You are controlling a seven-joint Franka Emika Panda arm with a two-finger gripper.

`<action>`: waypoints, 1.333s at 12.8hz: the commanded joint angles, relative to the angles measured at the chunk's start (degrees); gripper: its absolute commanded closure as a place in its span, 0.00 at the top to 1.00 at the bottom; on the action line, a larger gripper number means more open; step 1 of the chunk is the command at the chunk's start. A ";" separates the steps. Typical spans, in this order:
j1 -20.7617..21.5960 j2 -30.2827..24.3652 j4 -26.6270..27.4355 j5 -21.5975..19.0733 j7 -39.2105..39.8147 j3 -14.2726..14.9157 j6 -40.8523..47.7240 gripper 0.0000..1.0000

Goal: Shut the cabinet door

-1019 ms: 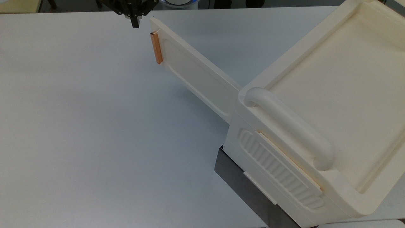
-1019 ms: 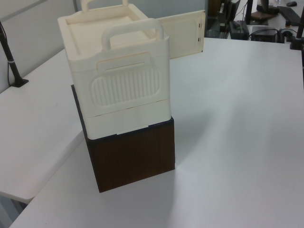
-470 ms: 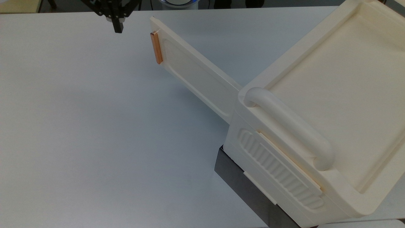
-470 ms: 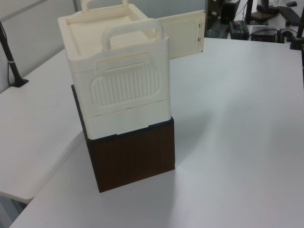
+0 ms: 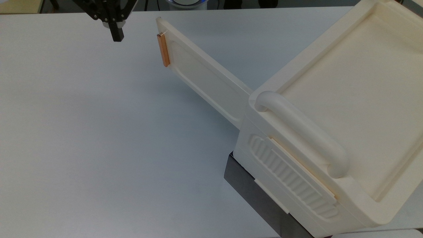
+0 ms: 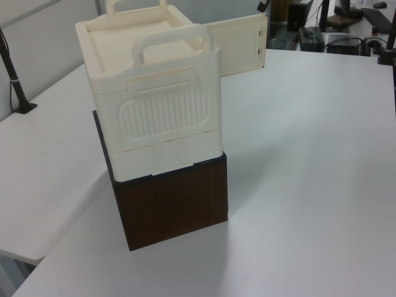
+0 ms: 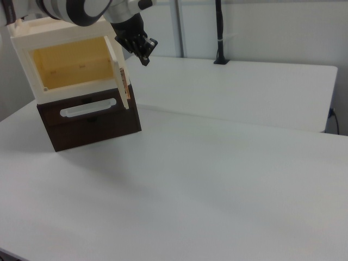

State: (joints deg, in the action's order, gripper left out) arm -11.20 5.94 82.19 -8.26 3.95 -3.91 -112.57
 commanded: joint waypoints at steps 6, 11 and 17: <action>7.32 0.21 0.43 -9.83 -0.61 -1.19 -2.57 0.00; 10.50 0.83 0.43 -11.34 -8.70 -5.32 -2.66 0.00; 13.05 1.71 0.43 -10.72 -8.35 -5.76 -3.10 0.00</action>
State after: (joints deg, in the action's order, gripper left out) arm 1.00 7.88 82.07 -18.50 -3.85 -9.75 -114.57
